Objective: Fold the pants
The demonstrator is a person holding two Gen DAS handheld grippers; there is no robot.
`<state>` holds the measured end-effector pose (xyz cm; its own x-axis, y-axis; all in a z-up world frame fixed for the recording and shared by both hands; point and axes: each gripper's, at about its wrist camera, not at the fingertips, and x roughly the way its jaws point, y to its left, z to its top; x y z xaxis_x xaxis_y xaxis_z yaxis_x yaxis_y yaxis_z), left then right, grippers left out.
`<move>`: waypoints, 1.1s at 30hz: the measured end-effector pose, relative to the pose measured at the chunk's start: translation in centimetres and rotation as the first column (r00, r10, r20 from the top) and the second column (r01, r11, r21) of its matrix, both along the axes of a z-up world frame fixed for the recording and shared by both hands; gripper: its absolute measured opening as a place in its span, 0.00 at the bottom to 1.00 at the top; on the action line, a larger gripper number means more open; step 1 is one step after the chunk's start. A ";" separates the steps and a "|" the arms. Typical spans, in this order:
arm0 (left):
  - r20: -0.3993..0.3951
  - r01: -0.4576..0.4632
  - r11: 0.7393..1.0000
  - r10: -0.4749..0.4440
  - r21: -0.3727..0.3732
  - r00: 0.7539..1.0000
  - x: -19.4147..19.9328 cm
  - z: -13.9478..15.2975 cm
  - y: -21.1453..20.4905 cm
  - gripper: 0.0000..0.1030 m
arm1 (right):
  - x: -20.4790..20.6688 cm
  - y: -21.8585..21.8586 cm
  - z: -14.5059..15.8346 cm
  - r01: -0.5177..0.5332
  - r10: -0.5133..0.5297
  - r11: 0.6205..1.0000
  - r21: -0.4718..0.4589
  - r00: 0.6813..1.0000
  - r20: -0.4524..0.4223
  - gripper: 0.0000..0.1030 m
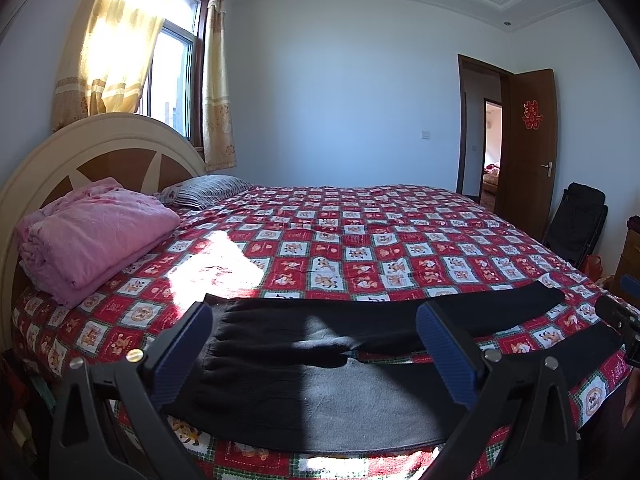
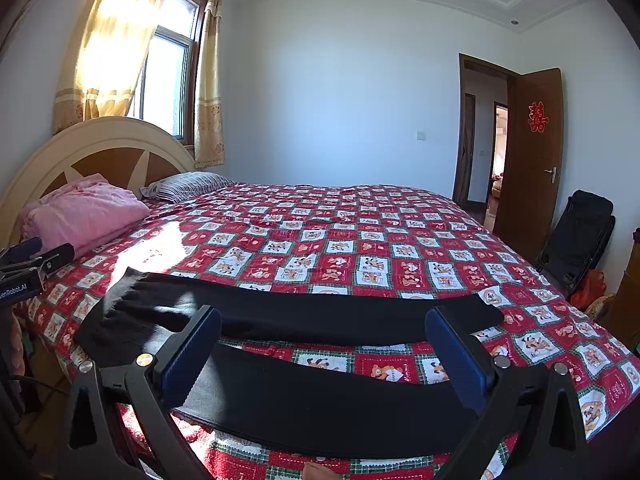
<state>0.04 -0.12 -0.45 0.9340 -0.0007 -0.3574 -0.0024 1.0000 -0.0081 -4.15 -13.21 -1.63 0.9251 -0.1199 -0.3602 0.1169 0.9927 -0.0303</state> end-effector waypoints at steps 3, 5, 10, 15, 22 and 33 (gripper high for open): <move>0.000 0.000 1.000 0.000 0.000 1.000 0.0 0.0 0.0 1.00 | 0.0 0.0 0.0 0.000 0.000 1.000 0.000 1.000 0.000 0.99; 0.000 0.001 1.000 -0.001 -0.001 1.000 0.0 0.0 0.0 1.00 | 0.0 0.0 0.0 0.000 0.000 1.000 0.000 1.000 -0.001 0.99; -0.002 0.001 1.000 -0.001 -0.002 1.000 0.0 -0.1 0.0 1.00 | 0.0 0.0 -0.2 0.000 0.000 1.000 -0.001 1.000 -0.003 0.99; -0.008 0.000 1.000 0.000 -0.006 1.000 0.1 -0.2 0.1 1.00 | 0.0 0.0 -0.3 -0.001 0.001 1.000 -0.003 1.000 -0.005 0.99; -0.008 0.001 1.000 -0.001 -0.006 1.000 0.1 -0.2 0.1 1.00 | 0.0 0.1 -0.5 0.000 0.000 1.000 -0.003 1.000 -0.007 0.99; -0.011 0.002 1.000 -0.002 -0.008 1.000 0.1 -0.4 -0.1 1.00 | 0.1 0.0 -0.6 0.001 -0.001 1.000 -0.003 1.000 -0.010 0.99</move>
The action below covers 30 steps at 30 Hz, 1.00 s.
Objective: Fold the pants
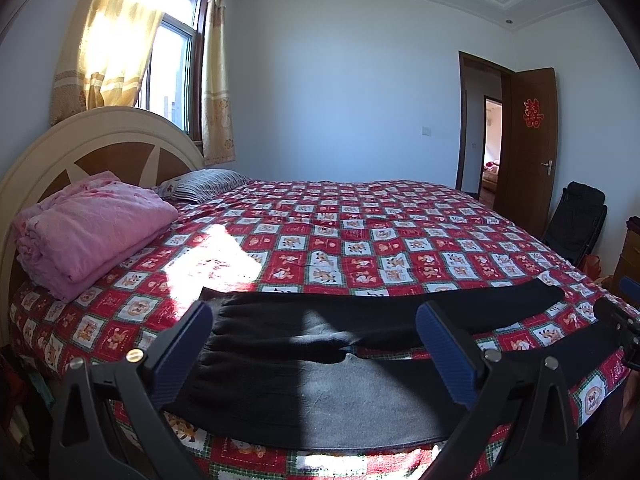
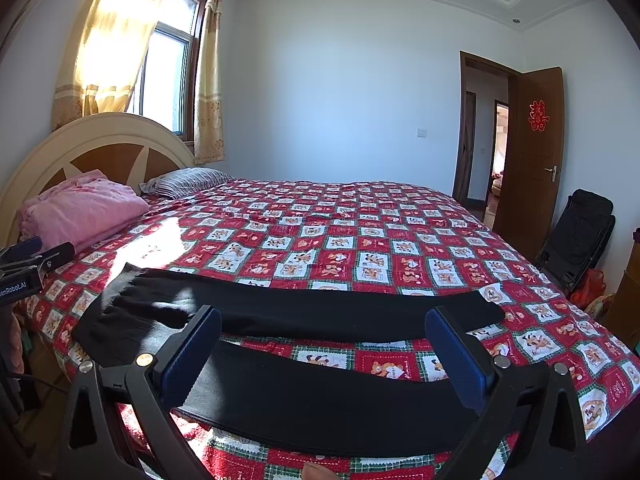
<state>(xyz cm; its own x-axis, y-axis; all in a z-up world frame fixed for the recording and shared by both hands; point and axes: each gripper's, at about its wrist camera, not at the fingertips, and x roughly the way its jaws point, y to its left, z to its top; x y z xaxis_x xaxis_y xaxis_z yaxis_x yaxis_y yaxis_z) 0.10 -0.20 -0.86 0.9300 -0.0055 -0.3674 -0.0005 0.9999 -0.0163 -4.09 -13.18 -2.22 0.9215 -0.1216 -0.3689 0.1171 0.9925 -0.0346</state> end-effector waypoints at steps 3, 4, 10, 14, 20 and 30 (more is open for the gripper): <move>-0.005 0.001 1.000 -0.001 0.000 1.000 -0.1 -0.3 -0.3 1.00 | 0.1 -0.1 -0.1 0.001 -0.001 1.000 0.000 1.000 -0.003 0.99; -0.008 0.001 1.000 -0.001 -0.001 1.000 0.0 -0.6 -0.4 1.00 | 0.1 -0.1 -0.2 0.001 -0.001 1.000 -0.001 1.000 -0.004 0.99; -0.017 0.004 1.000 -0.005 -0.008 1.000 0.2 -1.3 -0.5 1.00 | 0.4 -0.2 -0.5 0.005 -0.005 1.000 -0.003 1.000 -0.012 0.99; -0.050 0.004 1.000 -0.005 -0.019 0.999 1.2 -2.1 -0.1 1.00 | 1.2 -0.5 -1.3 0.015 -0.015 1.000 -0.005 0.999 -0.039 0.99; -0.116 -0.003 0.999 -0.001 -0.037 0.993 3.1 -4.4 0.6 1.00 | 2.9 -0.5 -3.3 0.020 -0.021 1.000 -0.011 0.995 -0.097 0.99; -0.246 0.002 1.000 0.004 0.026 0.969 10.5 -8.8 4.2 1.00 | 7.6 -4.8 -7.7 0.101 -0.095 0.995 0.014 0.969 -0.228 0.99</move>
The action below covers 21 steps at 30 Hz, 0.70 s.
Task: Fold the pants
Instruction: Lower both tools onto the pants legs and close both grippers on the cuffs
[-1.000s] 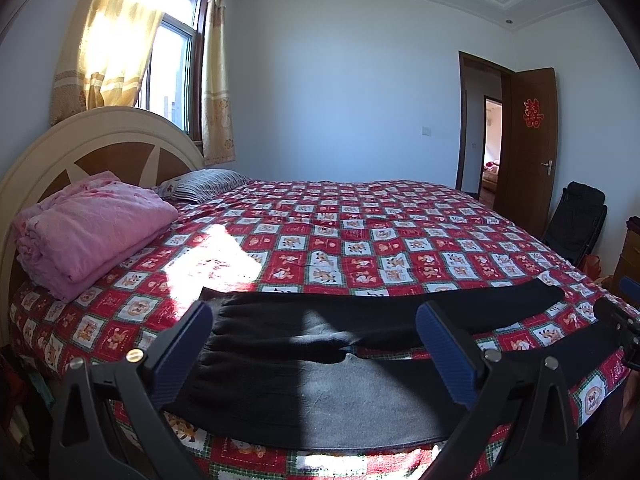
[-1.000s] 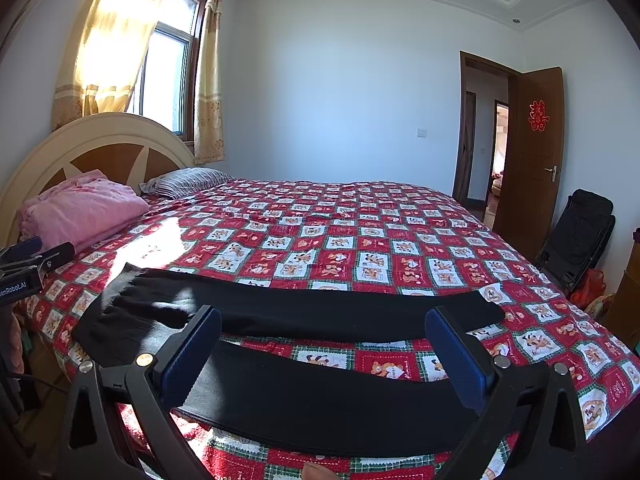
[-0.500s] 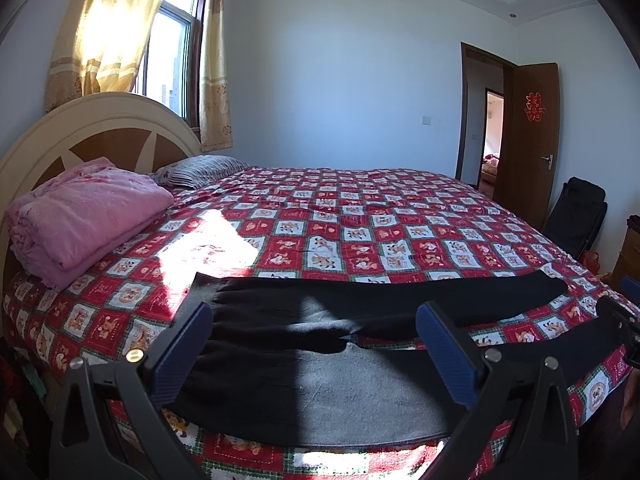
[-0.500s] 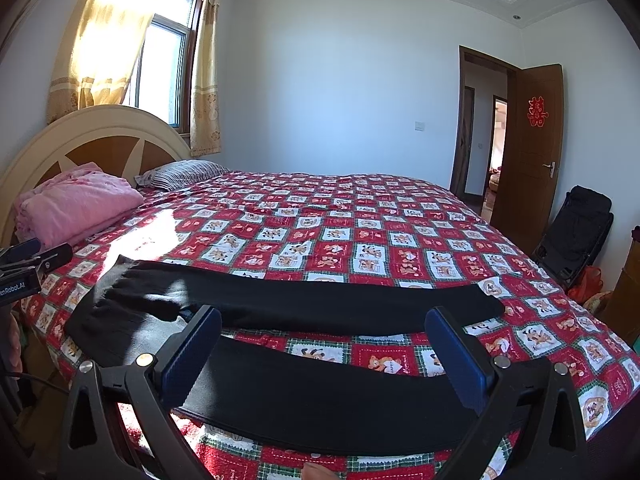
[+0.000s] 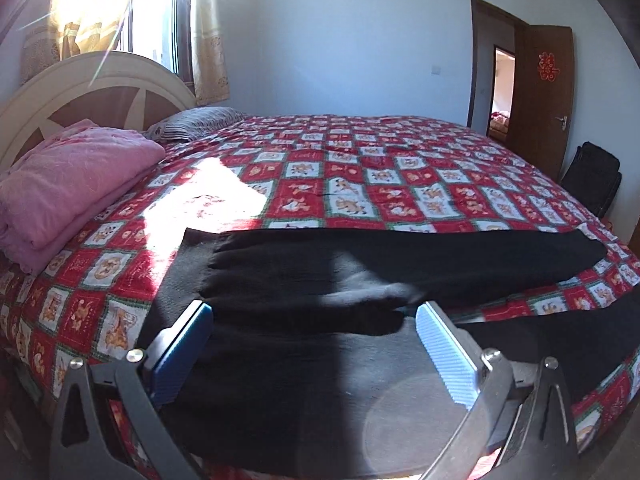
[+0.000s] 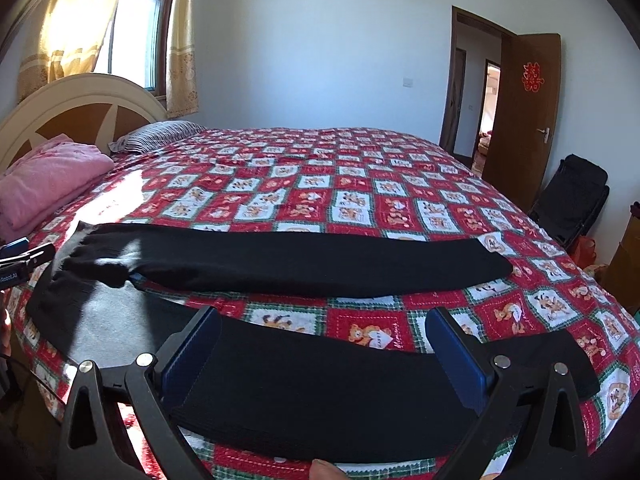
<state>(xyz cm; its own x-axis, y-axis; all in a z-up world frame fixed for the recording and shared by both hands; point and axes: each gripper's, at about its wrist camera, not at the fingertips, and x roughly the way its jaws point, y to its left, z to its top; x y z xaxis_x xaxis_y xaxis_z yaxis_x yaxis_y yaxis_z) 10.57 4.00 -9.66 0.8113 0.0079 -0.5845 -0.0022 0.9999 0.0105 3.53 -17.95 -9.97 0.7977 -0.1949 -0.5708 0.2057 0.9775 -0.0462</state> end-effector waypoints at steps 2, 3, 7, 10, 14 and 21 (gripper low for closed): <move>-0.014 -0.013 1.000 0.014 0.024 1.000 1.6 -0.2 1.8 1.00 | 1.2 -1.7 -1.0 0.035 -0.034 0.999 0.023 0.999 -0.037 0.99; -0.017 -0.020 0.999 0.021 0.033 1.000 2.3 -0.2 2.5 1.00 | 1.7 -2.6 -1.3 0.050 -0.048 0.998 0.035 0.998 -0.052 0.99; -0.028 -0.077 0.994 0.079 0.081 0.996 5.4 -0.3 5.9 1.00 | 3.8 -6.0 -2.2 0.107 -0.099 0.992 0.068 0.989 -0.109 0.99; -0.049 -0.109 0.990 0.114 0.086 0.992 7.7 -0.7 8.1 1.00 | 5.2 -7.6 -2.1 0.132 -0.123 0.990 0.059 0.984 -0.126 0.99; -0.098 -0.112 0.989 0.121 0.095 0.988 10.6 -1.8 10.0 1.00 | 7.1 -9.8 -1.9 0.153 -0.145 0.987 0.048 0.981 -0.128 0.99; -0.175 -0.081 0.996 0.085 0.032 0.981 16.0 -3.8 12.1 1.00 | 10.5 -13.2 -3.0 0.210 -0.198 0.976 0.054 0.964 -0.177 0.99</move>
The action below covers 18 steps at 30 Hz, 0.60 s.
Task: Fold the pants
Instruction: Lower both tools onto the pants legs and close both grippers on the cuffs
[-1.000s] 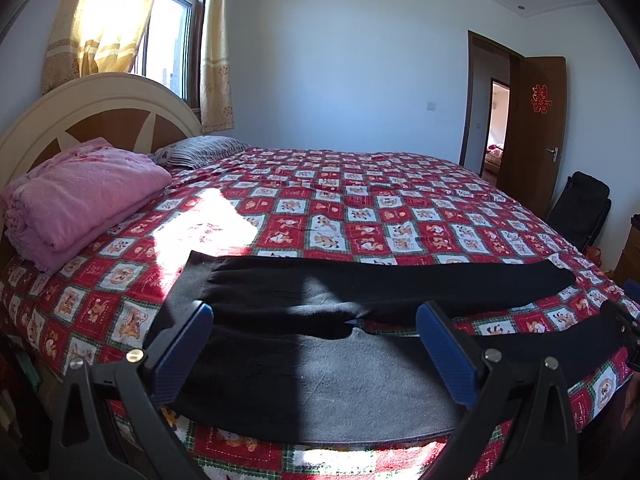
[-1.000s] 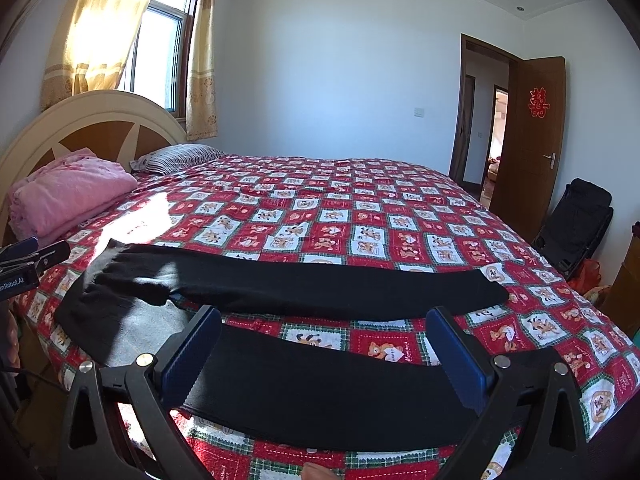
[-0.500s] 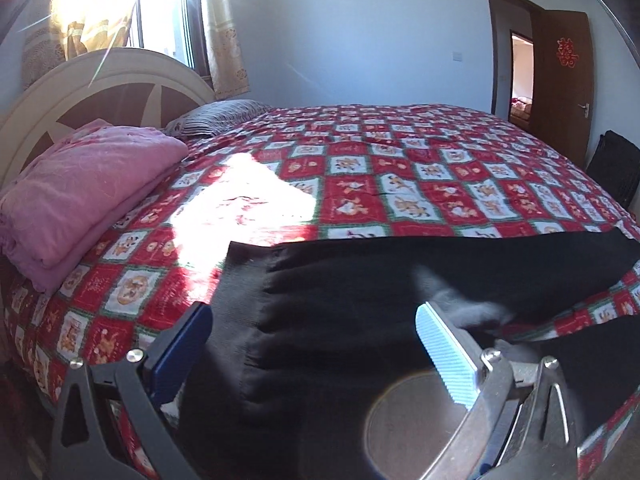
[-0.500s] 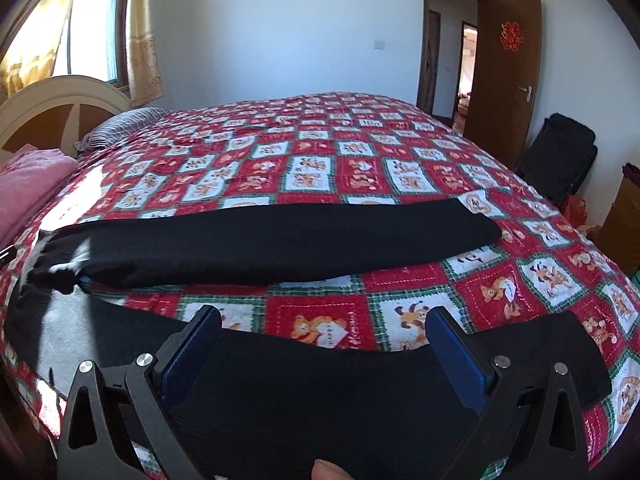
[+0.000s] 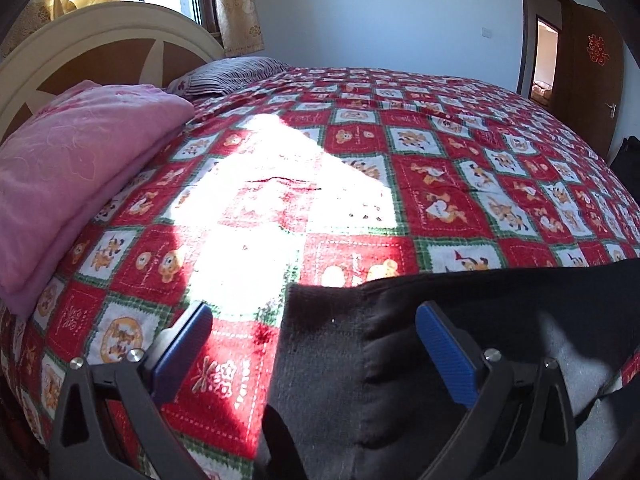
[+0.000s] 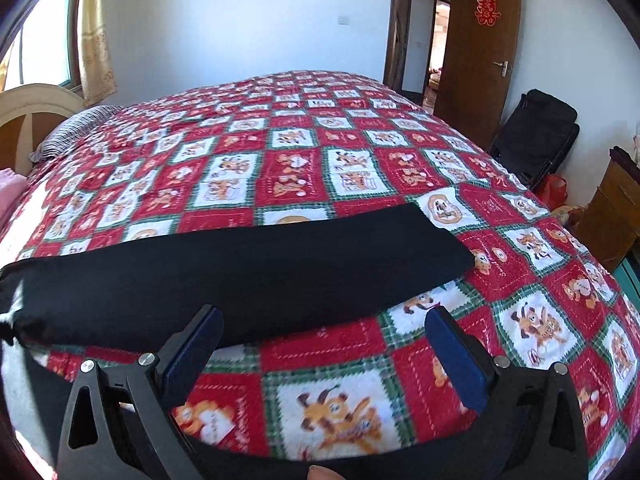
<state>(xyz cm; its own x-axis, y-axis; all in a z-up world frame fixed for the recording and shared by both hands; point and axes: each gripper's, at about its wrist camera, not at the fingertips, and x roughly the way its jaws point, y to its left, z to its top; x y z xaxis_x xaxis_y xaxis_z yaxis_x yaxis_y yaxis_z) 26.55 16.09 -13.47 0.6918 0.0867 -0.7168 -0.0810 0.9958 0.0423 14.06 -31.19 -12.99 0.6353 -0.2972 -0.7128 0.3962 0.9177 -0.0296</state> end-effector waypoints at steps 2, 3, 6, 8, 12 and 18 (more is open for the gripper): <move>-0.017 -0.001 1.000 0.000 -0.024 1.000 1.2 -0.6 0.5 0.98 | 0.5 -0.6 -0.4 0.012 -0.011 1.000 0.000 1.000 -0.013 0.98; -0.031 0.003 0.999 -0.004 -0.037 1.000 1.7 -1.1 0.6 0.95 | 0.7 -0.9 -0.6 0.010 -0.010 1.000 -0.001 1.000 -0.019 0.96; -0.076 0.015 0.996 -0.022 -0.092 0.997 2.7 -2.5 1.3 0.72 | 1.3 -2.1 -1.2 0.006 -0.005 1.000 0.009 0.999 -0.045 0.75; -0.097 0.031 0.989 -0.045 -0.146 0.994 2.9 -3.4 1.7 0.62 | 1.6 -3.6 -1.7 0.028 -0.026 0.999 0.025 0.998 -0.065 0.73; -0.096 0.038 0.984 -0.056 -0.174 0.994 3.0 -3.6 1.8 0.62 | 2.3 -6.4 -1.7 0.088 -0.086 0.996 0.028 0.994 -0.065 0.73; -0.133 0.080 0.983 -0.103 -0.167 0.986 3.8 -3.8 1.2 0.77 | 4.2 -10.8 -1.0 0.158 -0.155 0.986 0.053 0.986 -0.055 0.73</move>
